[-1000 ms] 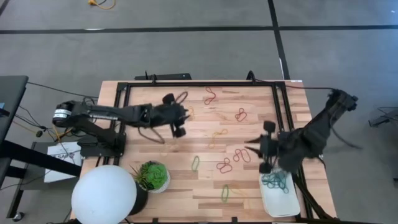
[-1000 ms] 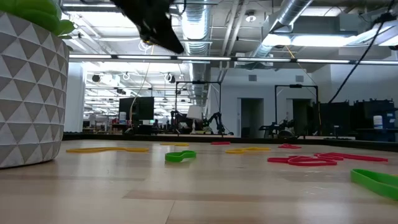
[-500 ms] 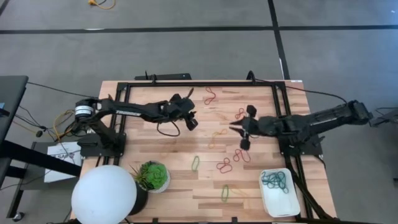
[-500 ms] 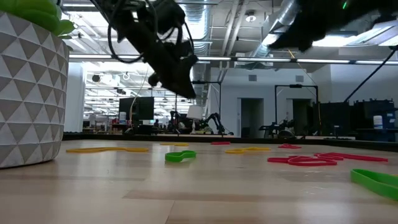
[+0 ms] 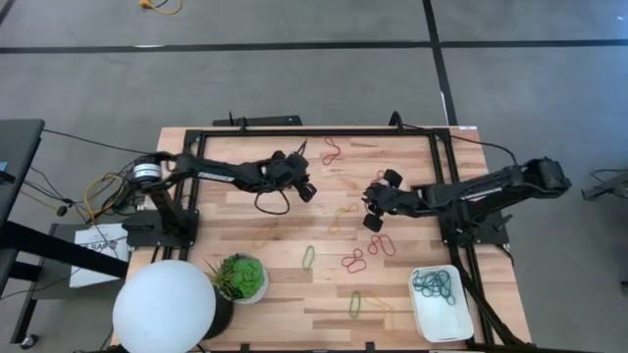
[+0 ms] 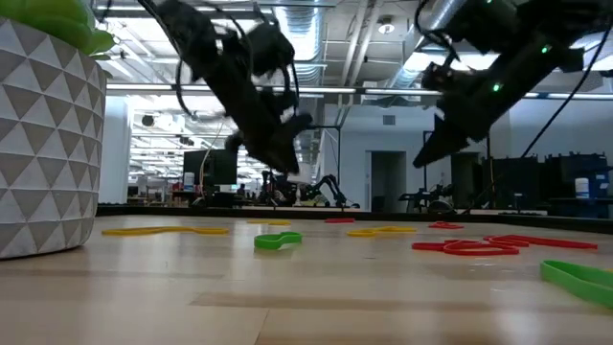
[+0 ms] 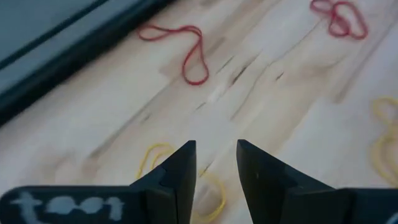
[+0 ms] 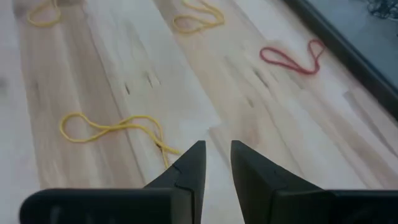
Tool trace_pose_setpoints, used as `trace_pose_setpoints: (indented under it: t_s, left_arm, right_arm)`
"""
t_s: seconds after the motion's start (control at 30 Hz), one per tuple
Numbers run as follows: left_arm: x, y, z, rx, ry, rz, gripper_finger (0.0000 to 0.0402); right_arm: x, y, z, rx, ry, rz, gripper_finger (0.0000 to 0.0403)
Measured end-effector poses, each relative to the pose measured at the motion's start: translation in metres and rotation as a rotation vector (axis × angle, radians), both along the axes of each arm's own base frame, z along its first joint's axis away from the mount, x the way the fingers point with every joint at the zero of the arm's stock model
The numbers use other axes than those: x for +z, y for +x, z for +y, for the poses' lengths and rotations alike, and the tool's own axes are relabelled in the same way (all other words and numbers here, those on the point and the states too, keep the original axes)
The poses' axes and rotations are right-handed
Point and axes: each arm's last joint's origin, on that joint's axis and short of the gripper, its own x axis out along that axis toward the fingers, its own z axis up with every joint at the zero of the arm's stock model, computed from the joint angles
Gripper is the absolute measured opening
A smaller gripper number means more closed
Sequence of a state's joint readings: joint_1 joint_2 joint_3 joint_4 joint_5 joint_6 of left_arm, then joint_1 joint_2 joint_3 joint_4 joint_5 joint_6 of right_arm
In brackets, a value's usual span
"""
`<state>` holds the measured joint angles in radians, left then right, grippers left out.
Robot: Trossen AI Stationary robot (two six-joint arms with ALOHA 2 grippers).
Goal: Pick and place items into bin
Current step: Put the yellow rubber band into the white bin
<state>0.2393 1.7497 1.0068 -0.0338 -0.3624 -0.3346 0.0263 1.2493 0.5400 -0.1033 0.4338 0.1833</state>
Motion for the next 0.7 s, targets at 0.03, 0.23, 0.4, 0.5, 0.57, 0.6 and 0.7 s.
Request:
trace_pose_setpoints:
  t_s: [0.03,0.23,0.4,0.5,0.57,0.6,0.7]
  left_arm:
    - [-0.008,0.002,0.001,0.0,-0.006,0.02,0.0105]
    - [-0.04,0.014,0.001,-0.016,-0.084,0.0,0.0105]
    - [-0.048,0.013,0.003,0.049,-0.075,0.027,0.0105]
    - [-0.049,0.012,0.002,0.074,-0.07,0.037,0.0105]
    - [-0.051,0.013,0.001,0.061,-0.083,0.034,0.0105]
    - [-0.053,0.014,-0.001,0.055,-0.097,0.036,0.0105]
    - [-0.061,0.012,-0.006,0.068,-0.089,0.081,0.0105]
  right_arm:
    - [-0.003,0.001,0.0,-0.003,0.004,0.017,0.007]
    - [-0.02,0.01,0.0,-0.012,0.012,0.049,0.007]
    - [-0.031,0.014,0.002,0.01,0.001,0.089,0.007]
    - [-0.031,0.017,0.002,0.014,0.001,0.072,0.007]
    - [-0.03,0.017,0.002,0.019,0.005,0.064,0.007]
    - [-0.029,0.018,0.002,0.021,0.006,0.055,0.007]
    - [-0.026,0.018,0.003,0.022,0.007,0.032,0.007]
